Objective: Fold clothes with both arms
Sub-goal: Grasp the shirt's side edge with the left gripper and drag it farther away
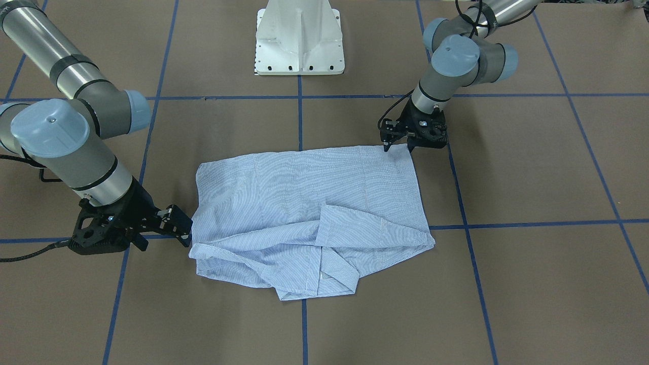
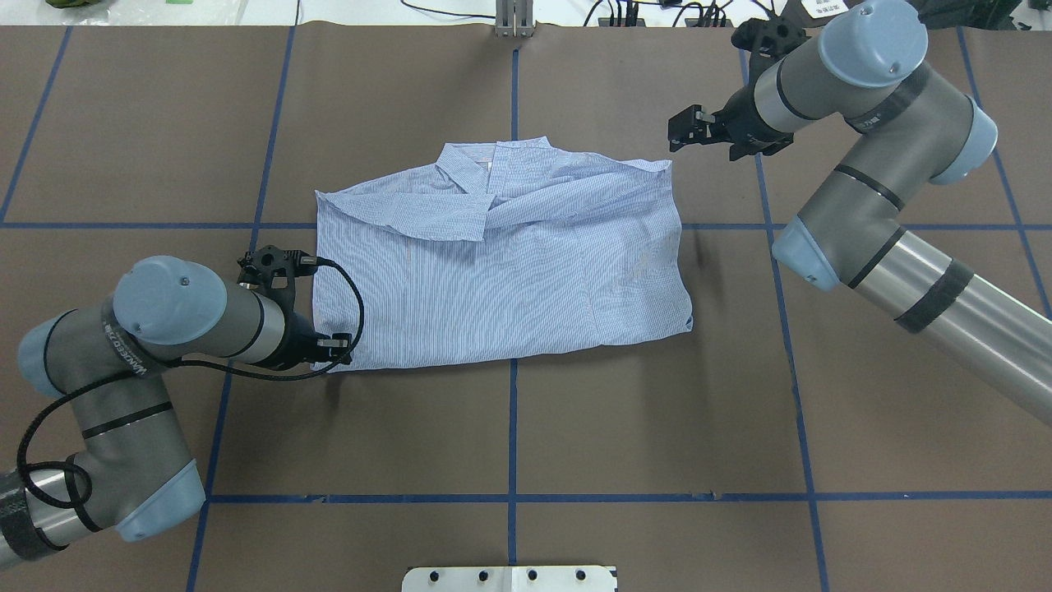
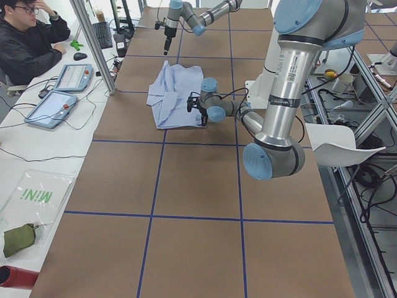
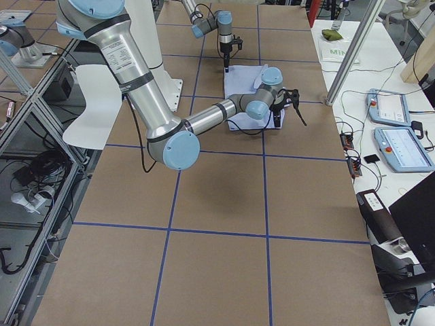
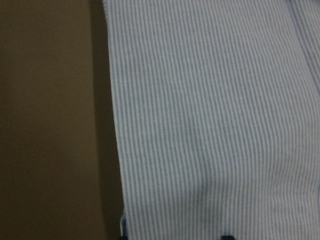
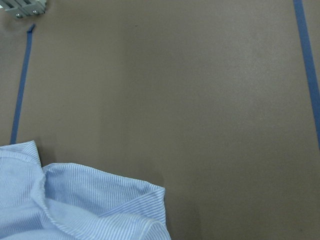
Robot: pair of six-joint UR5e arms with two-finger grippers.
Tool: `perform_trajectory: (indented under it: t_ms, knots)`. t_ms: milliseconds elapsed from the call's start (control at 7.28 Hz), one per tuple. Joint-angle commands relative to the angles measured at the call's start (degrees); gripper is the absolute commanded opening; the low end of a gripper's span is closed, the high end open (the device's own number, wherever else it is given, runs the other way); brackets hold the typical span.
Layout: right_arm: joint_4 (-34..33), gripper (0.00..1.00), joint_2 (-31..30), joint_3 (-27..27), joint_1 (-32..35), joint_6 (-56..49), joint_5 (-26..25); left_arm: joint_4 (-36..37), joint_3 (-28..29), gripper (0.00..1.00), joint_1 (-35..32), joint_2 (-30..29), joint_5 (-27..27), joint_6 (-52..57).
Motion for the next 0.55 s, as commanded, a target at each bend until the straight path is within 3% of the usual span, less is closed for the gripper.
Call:
perform_trajectory:
  t_ms: [0, 412]
  knots:
    - [0.0, 1.0, -0.2, 0.0, 0.0, 0.0, 0.1, 0.3, -1.2, 0.0, -0.5, 0.0, -0.5, 0.4]
    - [0.0, 1.0, -0.4, 0.0, -0.1, 0.0, 0.1, 1.9, -0.5, 0.0, -6.2, 0.0, 0.0, 9.2]
